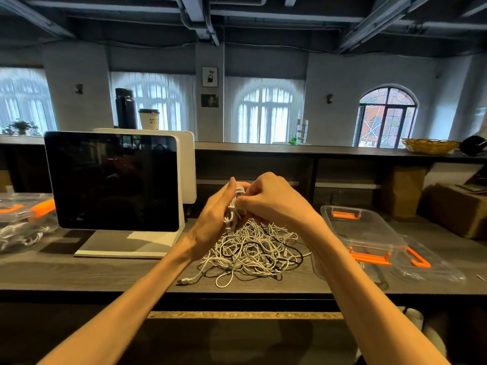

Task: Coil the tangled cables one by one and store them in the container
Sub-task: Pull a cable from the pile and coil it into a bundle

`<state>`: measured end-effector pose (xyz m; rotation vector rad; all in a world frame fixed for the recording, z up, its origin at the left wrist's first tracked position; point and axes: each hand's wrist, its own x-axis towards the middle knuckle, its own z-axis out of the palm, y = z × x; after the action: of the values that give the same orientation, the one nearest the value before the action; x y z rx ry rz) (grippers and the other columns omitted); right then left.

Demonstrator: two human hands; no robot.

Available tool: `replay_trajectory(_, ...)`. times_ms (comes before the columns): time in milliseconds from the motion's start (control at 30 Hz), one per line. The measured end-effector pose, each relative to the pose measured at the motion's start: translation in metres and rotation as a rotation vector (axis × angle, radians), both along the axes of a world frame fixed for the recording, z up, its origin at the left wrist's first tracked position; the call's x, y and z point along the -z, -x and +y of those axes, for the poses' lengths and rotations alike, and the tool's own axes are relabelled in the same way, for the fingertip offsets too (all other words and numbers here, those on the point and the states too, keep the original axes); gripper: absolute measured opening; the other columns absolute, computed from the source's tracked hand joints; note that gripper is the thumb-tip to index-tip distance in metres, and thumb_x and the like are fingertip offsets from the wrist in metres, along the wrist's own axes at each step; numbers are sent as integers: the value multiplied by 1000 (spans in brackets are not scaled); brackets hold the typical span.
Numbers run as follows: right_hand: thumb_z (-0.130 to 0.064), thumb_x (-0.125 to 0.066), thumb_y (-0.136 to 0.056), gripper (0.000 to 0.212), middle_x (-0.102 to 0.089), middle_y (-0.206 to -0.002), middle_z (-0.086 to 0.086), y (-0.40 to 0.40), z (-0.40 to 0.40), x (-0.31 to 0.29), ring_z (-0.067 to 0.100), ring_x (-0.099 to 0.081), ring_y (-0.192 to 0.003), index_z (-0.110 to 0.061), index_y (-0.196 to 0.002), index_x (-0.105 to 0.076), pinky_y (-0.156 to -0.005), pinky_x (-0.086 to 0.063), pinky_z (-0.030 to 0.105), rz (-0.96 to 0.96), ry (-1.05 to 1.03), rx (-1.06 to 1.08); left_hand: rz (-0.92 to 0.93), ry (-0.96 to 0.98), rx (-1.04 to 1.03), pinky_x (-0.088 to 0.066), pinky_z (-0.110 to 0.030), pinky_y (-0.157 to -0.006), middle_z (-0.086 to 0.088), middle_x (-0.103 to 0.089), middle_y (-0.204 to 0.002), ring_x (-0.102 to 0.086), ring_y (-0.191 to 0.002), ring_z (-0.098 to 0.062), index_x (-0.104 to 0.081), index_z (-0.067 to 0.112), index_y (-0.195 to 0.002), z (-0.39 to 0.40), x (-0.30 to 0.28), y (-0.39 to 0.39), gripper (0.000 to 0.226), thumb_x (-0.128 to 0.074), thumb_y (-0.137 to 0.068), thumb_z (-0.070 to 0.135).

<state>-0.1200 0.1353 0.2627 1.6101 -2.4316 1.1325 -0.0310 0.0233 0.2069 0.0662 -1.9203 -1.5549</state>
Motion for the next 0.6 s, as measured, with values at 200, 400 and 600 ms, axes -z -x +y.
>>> replay_trajectory(200,-23,-66,-95,23,-69,-65,1,2,0,13,1,-60,-47,-12,-76,-72,-47,-44,12,-90,180,6,25,-159,74,-56,-42,-92,0,-72,-119,-69,-109,-21,-66,33,-123,-2,-6,-2,50,-30,-97,57)
replay_trajectory(400,-26,-63,-97,21,-68,-75,-2,-4,0,14,7,-65,-65,-10,-91,-76,-55,-49,7,109,215,-24,45,-334,39,-47,-58,-106,-23,-60,-134,-63,-121,-38,-49,17,-139,-8,-5,4,57,-39,-99,57)
replay_trajectory(600,-25,-65,-95,28,-69,-66,4,1,0,3,15,-66,-60,-5,-79,-76,-50,-49,14,31,143,29,89,-225,-18,-55,-43,-80,-22,-61,-116,-65,-91,-24,-43,8,-130,-2,-2,7,43,-36,-106,43)
